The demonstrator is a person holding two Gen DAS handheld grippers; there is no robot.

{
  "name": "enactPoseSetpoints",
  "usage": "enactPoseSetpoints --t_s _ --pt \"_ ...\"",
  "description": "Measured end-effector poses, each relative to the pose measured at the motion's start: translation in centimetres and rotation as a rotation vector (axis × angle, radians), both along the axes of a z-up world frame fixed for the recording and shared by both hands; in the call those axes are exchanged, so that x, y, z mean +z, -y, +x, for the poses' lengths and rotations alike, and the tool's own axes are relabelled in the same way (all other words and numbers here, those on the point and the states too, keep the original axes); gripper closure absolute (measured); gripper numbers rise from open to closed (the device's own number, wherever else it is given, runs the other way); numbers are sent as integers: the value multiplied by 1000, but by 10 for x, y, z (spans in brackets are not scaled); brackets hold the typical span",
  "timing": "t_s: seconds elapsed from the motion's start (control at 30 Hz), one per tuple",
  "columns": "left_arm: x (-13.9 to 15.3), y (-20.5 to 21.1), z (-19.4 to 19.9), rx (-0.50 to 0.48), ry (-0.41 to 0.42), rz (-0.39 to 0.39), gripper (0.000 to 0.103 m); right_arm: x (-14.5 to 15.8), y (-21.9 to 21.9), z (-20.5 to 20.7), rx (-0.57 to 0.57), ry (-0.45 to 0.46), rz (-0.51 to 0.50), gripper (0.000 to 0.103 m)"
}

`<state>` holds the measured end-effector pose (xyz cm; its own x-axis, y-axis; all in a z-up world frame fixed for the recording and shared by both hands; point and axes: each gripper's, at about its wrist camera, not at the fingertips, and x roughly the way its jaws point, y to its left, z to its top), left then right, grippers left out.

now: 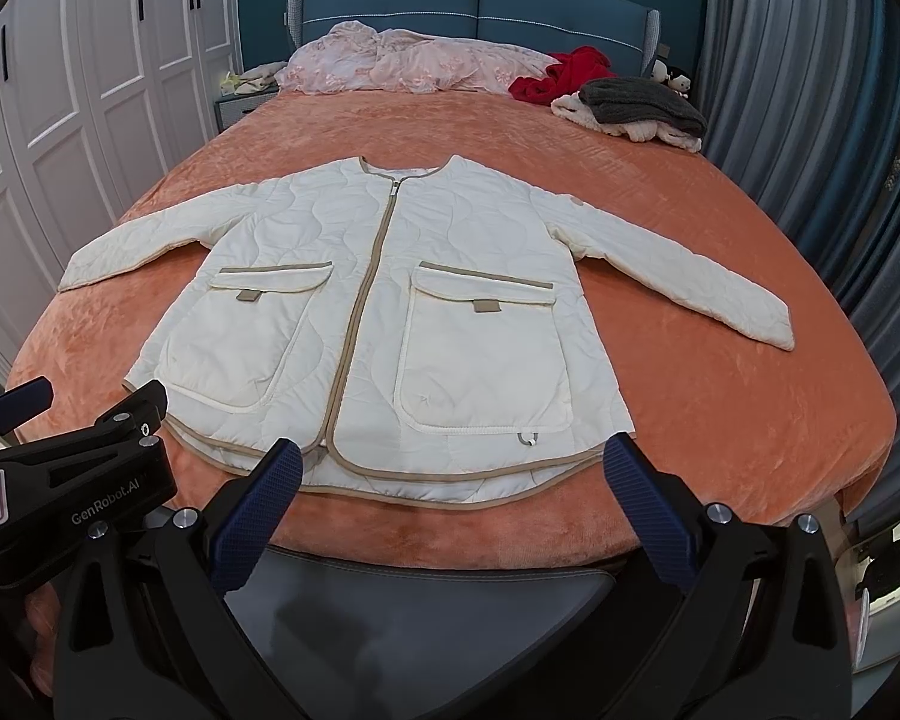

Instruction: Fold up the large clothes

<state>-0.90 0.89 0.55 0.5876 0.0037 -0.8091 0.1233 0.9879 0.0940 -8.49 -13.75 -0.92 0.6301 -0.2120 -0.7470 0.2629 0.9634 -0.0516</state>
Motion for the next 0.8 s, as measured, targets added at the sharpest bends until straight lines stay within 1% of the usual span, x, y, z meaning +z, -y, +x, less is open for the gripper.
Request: enactPoseSetpoints --t_s 0.8 --pt "-3 0 1 1 0 0 12 0 1 1 4 -4 4 5"
